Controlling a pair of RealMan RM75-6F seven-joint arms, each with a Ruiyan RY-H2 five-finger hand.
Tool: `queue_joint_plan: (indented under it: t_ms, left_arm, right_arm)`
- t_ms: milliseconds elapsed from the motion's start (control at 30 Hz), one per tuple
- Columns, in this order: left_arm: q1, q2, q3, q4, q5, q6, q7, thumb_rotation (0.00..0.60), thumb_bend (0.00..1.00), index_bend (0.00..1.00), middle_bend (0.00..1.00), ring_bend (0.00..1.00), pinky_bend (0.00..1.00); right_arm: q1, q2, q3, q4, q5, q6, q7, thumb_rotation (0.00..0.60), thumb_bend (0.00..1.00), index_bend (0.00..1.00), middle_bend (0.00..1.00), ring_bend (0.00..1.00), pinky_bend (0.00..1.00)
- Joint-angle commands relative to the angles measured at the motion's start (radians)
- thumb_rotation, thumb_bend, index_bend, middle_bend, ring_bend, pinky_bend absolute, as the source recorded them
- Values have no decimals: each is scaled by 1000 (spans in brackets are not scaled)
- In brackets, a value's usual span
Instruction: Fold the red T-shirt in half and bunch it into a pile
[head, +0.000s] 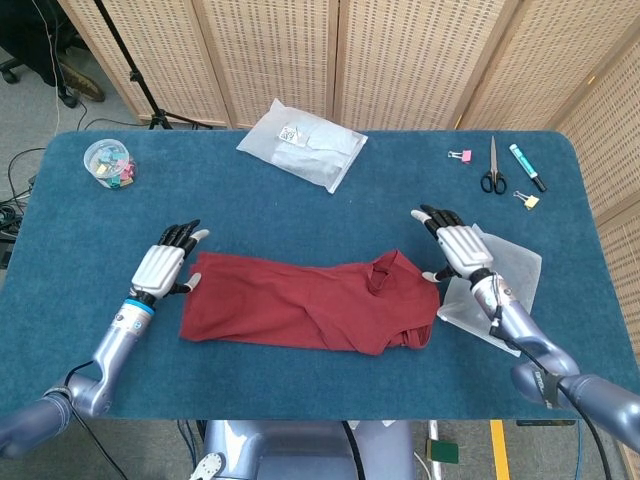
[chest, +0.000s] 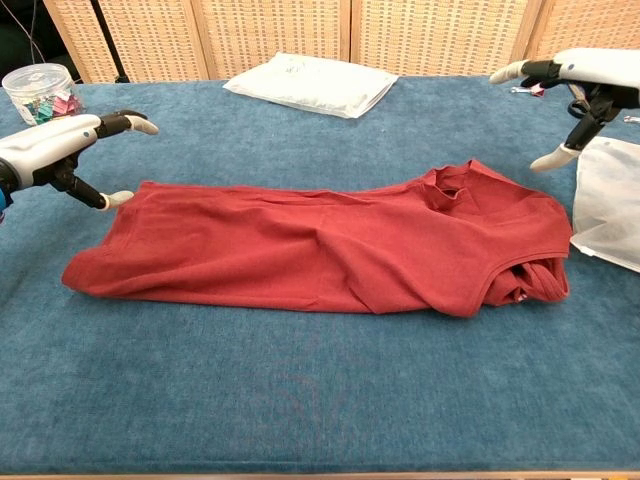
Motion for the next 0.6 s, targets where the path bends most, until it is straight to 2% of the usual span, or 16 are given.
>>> queue_joint_plan:
  t_ms: [33, 100, 233, 400, 600]
  left_arm:
    - [14, 41, -11, -50, -17, 13, 6, 600, 296, 0, 0, 0, 0]
    - [22, 70, -20, -88, -38, 9, 21, 600, 269, 26, 0, 0, 0]
    - [36, 131, -44, -175, -107, -18, 74, 600, 264, 190, 0, 0, 0]
    - [32, 183, -69, -261, -224, -85, 188, 600, 263, 236, 0, 0, 0]
    - [-13, 177, -81, -279, -321, -184, 262, 600, 263, 274, 0, 0, 0]
  right_arm:
    - [-60, 91, -2, -130, -28, 93, -21, 600, 0, 0, 0, 0, 0]
    - [-83, 128, -12, -178, -51, 125, -16, 600, 0, 0, 0, 0, 0]
    - [-129, 197, -41, -256, -105, 185, -6, 600, 0, 0, 0, 0, 0]
    - [-205, 280, -98, -335, -179, 264, 22, 600, 0, 0, 0, 0, 0]
    - [-269, 323, -154, -374, -256, 335, 50, 600, 0, 0, 0, 0, 0]
